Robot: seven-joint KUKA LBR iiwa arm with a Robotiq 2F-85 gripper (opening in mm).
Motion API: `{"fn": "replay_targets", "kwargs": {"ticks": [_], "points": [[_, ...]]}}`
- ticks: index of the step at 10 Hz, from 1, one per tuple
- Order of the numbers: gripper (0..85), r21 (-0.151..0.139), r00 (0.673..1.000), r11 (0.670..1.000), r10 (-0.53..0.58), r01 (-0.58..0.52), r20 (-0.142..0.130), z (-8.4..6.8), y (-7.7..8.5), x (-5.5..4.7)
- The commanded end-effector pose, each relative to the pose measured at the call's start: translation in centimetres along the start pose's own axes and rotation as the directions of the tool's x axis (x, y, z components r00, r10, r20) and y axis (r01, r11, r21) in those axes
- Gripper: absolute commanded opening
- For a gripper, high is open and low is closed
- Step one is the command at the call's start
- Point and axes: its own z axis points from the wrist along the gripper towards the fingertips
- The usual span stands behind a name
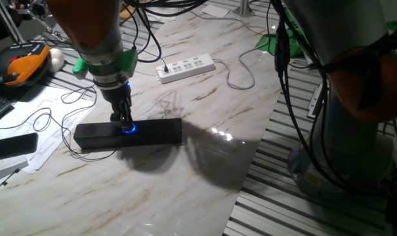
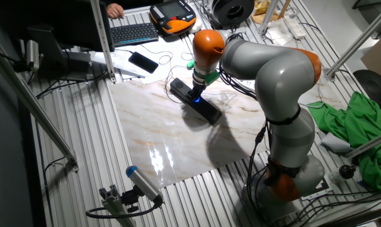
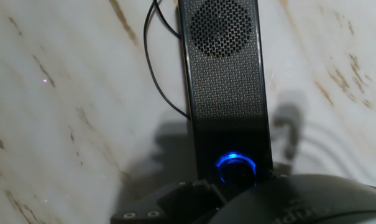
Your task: Turn the knob to increase the volume of the speaker
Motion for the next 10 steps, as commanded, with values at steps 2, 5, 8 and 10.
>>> {"fn": "replay_targets", "kwargs": {"ticks": [2, 5, 8, 10], "points": [[34.0, 0.000, 1.000, 1.000, 0.000, 0.000, 0.000, 0.06, -0.03, -0.01], [34.0, 0.001, 1.000, 1.000, 0.006, -0.006, 0.002, 0.02, -0.02, -0.02], [34.0, 0.010, 1.000, 0.999, 0.031, -0.031, -0.001, -0.06, 0.04, -0.04], [34.0, 0.013, 0.999, 0.999, 0.050, -0.050, -0.002, -0.05, 0.04, -0.04]]}}
